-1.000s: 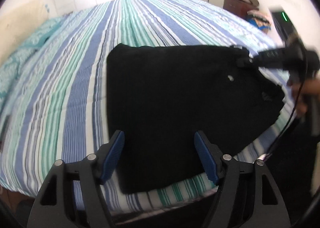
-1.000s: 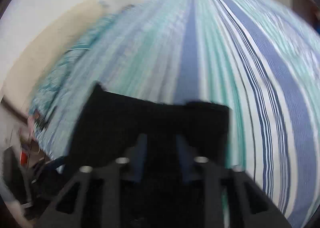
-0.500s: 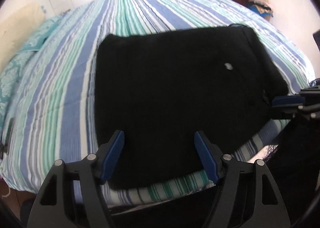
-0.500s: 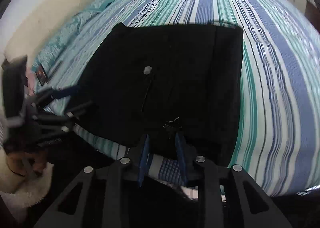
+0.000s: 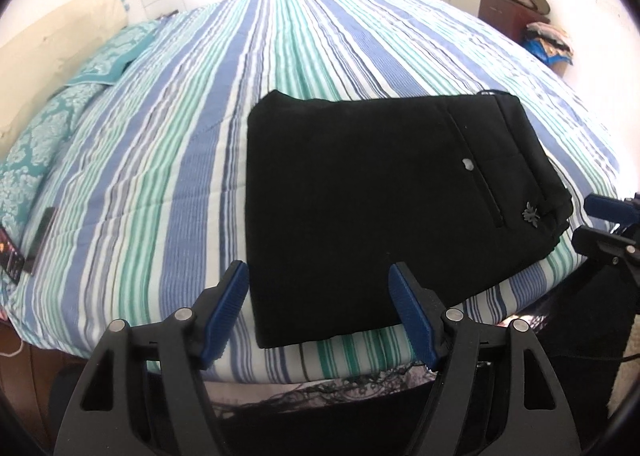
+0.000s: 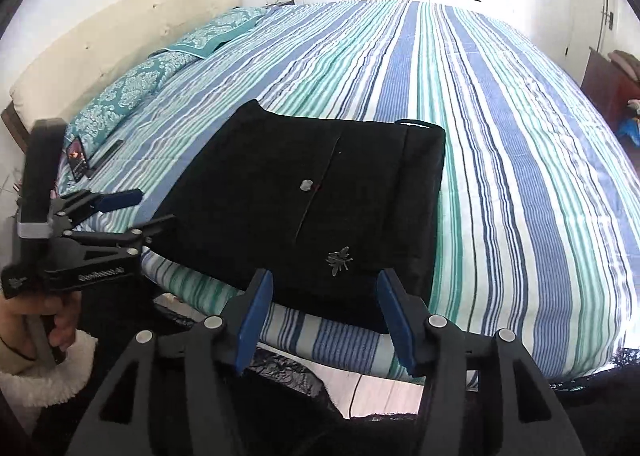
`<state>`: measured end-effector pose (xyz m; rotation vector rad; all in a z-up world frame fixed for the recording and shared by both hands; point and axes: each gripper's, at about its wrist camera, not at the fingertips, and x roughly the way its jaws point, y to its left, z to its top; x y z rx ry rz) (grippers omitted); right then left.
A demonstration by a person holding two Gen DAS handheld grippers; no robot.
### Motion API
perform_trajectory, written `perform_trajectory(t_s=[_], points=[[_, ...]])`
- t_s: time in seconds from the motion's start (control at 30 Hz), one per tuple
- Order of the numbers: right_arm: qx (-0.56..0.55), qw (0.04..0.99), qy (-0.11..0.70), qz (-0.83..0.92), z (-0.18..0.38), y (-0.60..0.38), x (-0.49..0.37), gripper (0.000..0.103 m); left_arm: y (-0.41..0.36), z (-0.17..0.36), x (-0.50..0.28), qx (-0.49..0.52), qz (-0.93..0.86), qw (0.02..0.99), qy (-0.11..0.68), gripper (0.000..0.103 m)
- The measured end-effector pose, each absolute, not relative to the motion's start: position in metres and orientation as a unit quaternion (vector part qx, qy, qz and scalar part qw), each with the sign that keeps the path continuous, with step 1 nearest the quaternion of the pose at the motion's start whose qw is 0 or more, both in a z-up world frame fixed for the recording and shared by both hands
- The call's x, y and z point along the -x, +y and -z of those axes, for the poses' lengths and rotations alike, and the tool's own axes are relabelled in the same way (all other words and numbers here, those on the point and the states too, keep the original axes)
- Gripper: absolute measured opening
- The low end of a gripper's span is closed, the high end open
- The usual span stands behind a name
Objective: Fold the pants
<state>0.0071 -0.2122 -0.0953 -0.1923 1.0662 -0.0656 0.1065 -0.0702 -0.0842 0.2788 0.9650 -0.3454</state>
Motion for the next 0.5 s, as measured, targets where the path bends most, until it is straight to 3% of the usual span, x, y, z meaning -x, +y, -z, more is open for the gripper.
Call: perform_trajectory(t_s=[0.13,0.27,0.43,0.5], points=[[0.100,0.857,0.504,0.036,0.093,-0.211,-0.006,0.055,-0.062,0.080,-0.103,-0.136,0.155,0.864,0.459,0.075],[0.110,0.860,0.497,0.041,0.089,-0.211,-0.001,0.067,-0.058,0.082,-0.099,-0.136,0.148,0.861,0.468,0.075],[0.123,0.847,0.517,0.019,0.080,-0.211,0.003,0.069,-0.035,0.078,-0.081,-0.139,0.161,0.845,0.491,0.075],[0.169,0.824,0.541,0.011,0.072,-0.215,0.013,0.075,-0.019,0.075,-0.078,-0.121,0.164,0.840,0.503,0.075]])
